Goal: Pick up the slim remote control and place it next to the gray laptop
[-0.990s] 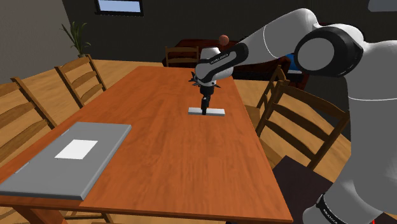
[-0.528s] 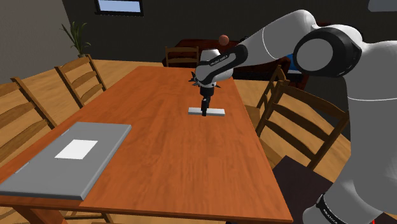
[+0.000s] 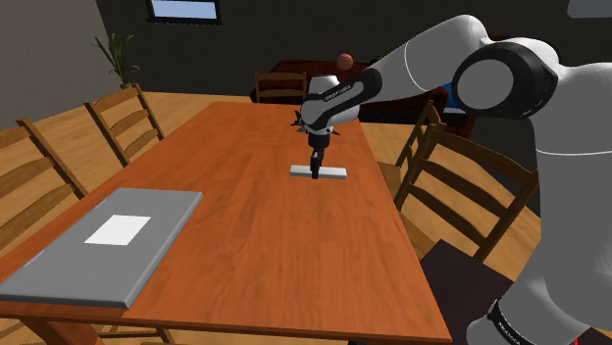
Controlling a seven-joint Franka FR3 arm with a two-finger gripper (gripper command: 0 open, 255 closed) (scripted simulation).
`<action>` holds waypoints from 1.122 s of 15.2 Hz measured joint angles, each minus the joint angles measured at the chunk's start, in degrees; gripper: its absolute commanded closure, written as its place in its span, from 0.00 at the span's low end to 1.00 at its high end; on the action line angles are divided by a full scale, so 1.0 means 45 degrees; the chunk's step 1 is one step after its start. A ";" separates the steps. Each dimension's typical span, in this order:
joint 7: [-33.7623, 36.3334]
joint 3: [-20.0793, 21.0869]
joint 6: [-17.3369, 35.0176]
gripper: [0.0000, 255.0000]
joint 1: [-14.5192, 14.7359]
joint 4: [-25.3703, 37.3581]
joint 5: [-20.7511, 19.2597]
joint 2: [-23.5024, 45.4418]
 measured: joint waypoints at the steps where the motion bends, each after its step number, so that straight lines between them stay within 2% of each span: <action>1: 0.0000 0.0000 0.0001 1.00 0.0000 0.0003 0.0000 0.0002; 6: 0.0028 -0.0013 -0.0278 1.00 0.0008 0.0100 -0.0025 -0.0154; 17: 0.0111 -0.0071 -0.1827 1.00 0.0021 0.0965 -0.0143 -0.0845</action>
